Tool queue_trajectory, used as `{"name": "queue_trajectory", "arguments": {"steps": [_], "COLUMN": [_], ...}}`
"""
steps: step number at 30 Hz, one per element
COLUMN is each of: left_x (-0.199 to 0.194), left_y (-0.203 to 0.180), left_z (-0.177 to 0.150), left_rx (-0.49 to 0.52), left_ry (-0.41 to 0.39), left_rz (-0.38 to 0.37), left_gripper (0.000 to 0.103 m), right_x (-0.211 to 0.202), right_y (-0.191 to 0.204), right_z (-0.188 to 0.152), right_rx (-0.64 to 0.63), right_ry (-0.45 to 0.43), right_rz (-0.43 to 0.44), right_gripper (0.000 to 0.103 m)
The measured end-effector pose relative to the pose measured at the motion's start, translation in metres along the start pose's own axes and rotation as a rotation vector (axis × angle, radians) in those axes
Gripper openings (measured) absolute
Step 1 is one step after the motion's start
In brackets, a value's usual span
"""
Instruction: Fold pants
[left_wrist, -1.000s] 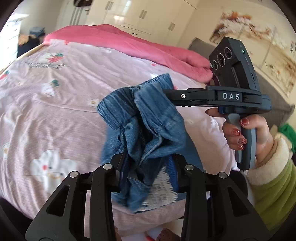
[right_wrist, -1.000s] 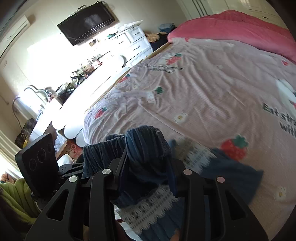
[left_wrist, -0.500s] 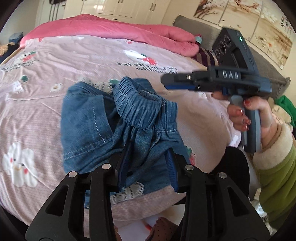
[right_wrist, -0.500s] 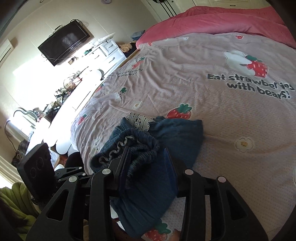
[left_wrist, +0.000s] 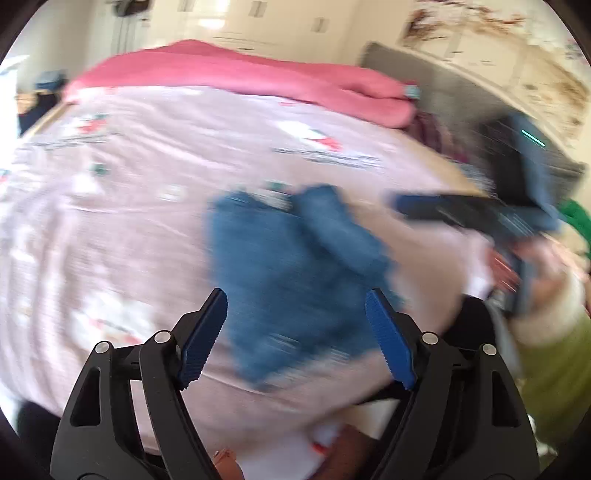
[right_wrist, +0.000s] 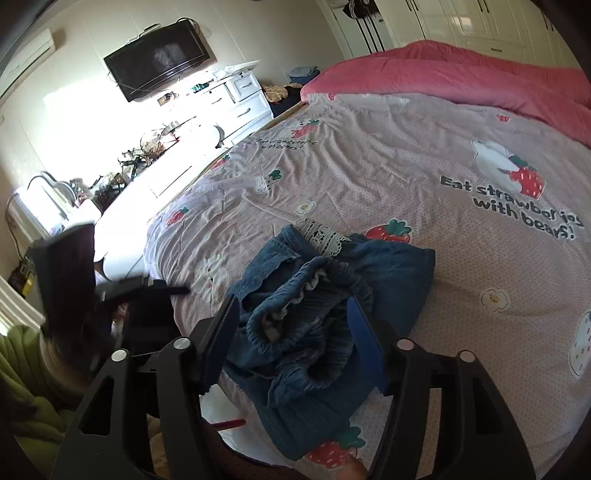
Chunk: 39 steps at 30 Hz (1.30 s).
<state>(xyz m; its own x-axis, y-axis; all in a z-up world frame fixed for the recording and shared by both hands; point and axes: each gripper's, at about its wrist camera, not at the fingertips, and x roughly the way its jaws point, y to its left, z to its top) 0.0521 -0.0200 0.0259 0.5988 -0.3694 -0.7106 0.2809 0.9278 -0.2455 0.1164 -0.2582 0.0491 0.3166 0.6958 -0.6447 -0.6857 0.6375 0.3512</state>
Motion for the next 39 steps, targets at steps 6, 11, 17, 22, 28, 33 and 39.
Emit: {"name": "queue_trajectory", "arguments": {"steps": [6,11,17,22,28,33,39], "left_x": [0.045,0.071,0.103,0.120,0.121,0.115,0.115], "left_y": [0.031,0.026,0.025,0.024,0.025,0.021,0.027], "left_z": [0.037,0.049,0.055,0.055,0.062,0.064,0.061], "left_rx": [-0.036,-0.017,-0.028,-0.020,0.000,0.028,0.014], "left_ry": [0.088,0.136,0.189,0.222,0.237,0.224,0.225], "left_rz": [0.090,0.067,0.061,0.033,0.023,0.020,-0.004], "left_gripper": [0.076,0.076,0.070,0.070,0.070,0.070,0.070], "right_x": [0.008,0.027,0.054,0.037,0.014,0.051,0.100], "right_y": [0.043,0.063,0.058,0.042,0.090,0.130,0.139], "right_z": [-0.014,-0.015,-0.020,-0.034,-0.046,-0.046,-0.041], "right_rx": [-0.185,-0.335,-0.361,-0.378,-0.584,-0.777,-0.931], "right_ry": [0.019,0.063,0.200,0.202,0.087,0.110,0.190], "right_rz": [-0.093,-0.138,-0.171,-0.245,-0.161,-0.102,-0.114], "right_gripper": [0.068,0.066,0.005,0.006,0.031,0.040,0.040]}}
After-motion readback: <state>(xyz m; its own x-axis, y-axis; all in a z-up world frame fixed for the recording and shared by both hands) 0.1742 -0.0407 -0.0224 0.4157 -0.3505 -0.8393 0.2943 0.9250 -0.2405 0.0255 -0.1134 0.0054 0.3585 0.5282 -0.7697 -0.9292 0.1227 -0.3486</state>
